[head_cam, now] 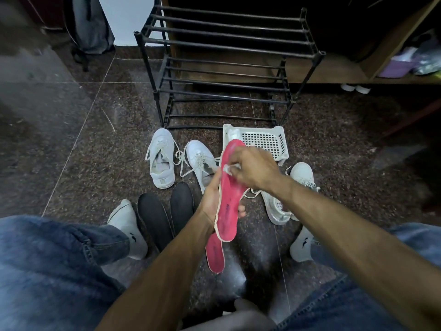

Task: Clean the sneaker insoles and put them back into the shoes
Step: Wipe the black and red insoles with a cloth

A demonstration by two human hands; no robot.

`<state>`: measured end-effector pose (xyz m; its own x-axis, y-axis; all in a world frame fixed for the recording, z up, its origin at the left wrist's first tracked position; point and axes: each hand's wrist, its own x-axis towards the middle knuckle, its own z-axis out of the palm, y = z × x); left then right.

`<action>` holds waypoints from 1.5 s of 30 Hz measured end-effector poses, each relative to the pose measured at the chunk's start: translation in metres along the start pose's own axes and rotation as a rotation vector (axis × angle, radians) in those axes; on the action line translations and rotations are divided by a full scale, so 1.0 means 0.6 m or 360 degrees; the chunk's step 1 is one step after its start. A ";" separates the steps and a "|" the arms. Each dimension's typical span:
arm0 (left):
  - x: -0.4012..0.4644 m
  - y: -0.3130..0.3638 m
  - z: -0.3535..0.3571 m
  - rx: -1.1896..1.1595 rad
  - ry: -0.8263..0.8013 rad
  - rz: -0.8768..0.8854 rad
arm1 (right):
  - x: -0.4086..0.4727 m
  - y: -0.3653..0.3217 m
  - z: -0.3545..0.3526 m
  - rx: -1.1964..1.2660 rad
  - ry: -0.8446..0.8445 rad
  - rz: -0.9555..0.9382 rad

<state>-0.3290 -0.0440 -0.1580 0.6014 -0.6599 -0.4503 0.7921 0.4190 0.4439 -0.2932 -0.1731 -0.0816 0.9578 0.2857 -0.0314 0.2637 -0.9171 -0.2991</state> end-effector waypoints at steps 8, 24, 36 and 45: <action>-0.006 0.014 -0.011 -0.0229 -0.0075 0.0059 | -0.031 -0.010 0.022 0.0467 -0.0244 0.0027; -0.021 0.029 0.016 -0.0197 0.0128 0.0237 | -0.047 -0.021 0.017 0.0077 -0.0056 -0.0241; -0.017 0.020 0.012 -0.0111 0.0244 0.0187 | -0.045 -0.047 0.002 0.0009 -0.0106 -0.0205; -0.021 0.020 0.025 0.0031 0.0146 0.0213 | -0.025 -0.034 -0.005 0.0275 -0.0056 0.0045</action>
<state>-0.3286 -0.0399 -0.1353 0.7092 -0.5387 -0.4548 0.7026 0.4865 0.5193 -0.3127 -0.1595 -0.0724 0.9592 0.2728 -0.0744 0.2103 -0.8642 -0.4570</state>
